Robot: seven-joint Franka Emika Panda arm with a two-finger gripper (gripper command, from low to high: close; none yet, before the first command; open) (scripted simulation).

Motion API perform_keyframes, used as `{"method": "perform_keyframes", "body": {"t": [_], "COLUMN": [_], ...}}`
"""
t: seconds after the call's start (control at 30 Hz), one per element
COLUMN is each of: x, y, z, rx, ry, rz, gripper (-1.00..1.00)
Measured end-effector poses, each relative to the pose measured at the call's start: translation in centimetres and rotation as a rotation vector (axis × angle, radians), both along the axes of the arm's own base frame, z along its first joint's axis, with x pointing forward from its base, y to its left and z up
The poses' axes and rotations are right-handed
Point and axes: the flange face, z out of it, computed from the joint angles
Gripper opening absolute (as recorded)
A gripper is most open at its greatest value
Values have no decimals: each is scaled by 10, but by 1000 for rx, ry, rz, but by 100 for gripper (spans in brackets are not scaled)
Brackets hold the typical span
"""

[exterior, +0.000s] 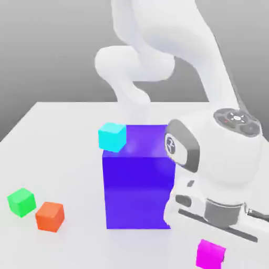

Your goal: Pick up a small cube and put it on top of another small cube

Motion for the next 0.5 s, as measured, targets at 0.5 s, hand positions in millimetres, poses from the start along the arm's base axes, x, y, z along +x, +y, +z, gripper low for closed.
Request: {"method": "perform_keyframes", "body": {"t": [0.5], "x": [-201], "y": [-386], "z": [26], "rx": [8], "ry": [-21], "rz": [-734], "gripper": [-100]}}
